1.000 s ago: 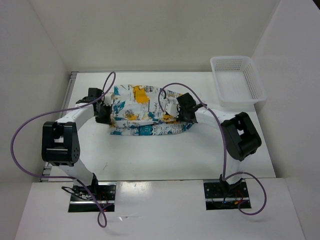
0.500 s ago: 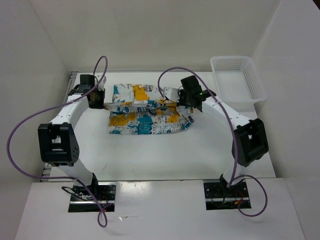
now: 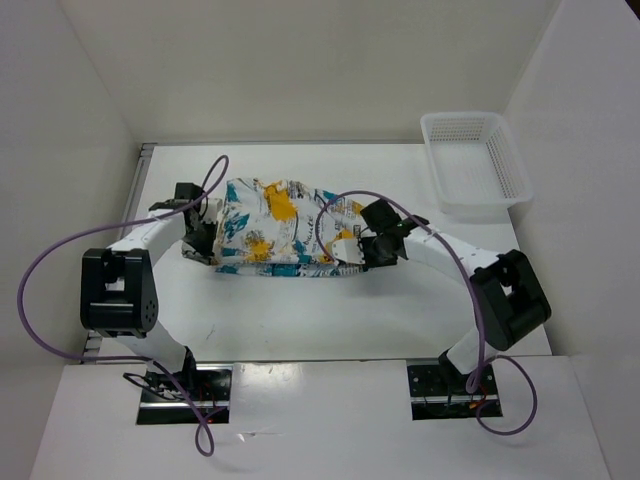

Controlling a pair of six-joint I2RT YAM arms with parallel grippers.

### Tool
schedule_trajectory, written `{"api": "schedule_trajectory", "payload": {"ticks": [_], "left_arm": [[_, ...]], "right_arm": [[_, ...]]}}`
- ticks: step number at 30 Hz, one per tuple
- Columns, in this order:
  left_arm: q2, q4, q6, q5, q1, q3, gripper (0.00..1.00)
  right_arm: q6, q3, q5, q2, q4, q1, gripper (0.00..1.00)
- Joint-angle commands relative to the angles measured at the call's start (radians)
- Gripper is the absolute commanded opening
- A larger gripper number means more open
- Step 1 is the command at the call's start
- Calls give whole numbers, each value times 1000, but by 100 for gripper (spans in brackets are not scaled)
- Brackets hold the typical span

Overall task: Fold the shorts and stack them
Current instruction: Fold the shorts

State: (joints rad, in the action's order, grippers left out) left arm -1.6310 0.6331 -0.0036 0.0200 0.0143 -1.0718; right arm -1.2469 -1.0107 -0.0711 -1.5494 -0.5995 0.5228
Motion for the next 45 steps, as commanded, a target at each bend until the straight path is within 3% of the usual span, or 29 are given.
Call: {"api": "schedule_trajectory", "payload": {"ticks": [1,3,5,9,11,13,18,22,24,27,28,31,34,39,45], "left_arm": [[16,-41,4,-77,3,22,0],[16,-53,4,-88,3,44,0],[16,-53,4,-97,-8,53,2],[16,-53,4,-106,-8,53,10],[26,-37,4,-120,-8,53,26],[37,9,4,-120,-8,35,33],[62,252,4,4,-8,-184,40],[7,199,4,57,-52,-296,45],[-51,127,4,-26,-123,-297,46],[-111,19,4,-130,-197,-219,46],[-122,-13,4,-130,-197,-202,46],[-147,-36,4,-141,-208,-142,46],[-156,-46,4,-169,-208,-73,43],[-124,-23,4,-224,-208,45,26],[-92,-1,4,-238,-208,131,23]], "right_arm": [[9,43,-19,-9,15,31,4],[24,84,-19,0,52,31,24],[58,95,-10,11,73,40,37],[133,55,-50,49,49,40,45],[187,-9,-116,78,0,40,51],[222,-79,-160,107,-63,40,53],[381,-172,-248,199,-36,40,59],[526,-172,-213,129,209,40,59],[602,-207,-161,-2,257,13,56],[707,-246,-128,-159,325,-52,45],[718,-246,-116,-188,354,-64,34],[771,-308,-93,-291,354,-99,21],[805,-341,-82,-371,354,-109,17],[895,-388,7,-475,431,-127,12],[917,-476,122,-587,447,-147,12]]}}
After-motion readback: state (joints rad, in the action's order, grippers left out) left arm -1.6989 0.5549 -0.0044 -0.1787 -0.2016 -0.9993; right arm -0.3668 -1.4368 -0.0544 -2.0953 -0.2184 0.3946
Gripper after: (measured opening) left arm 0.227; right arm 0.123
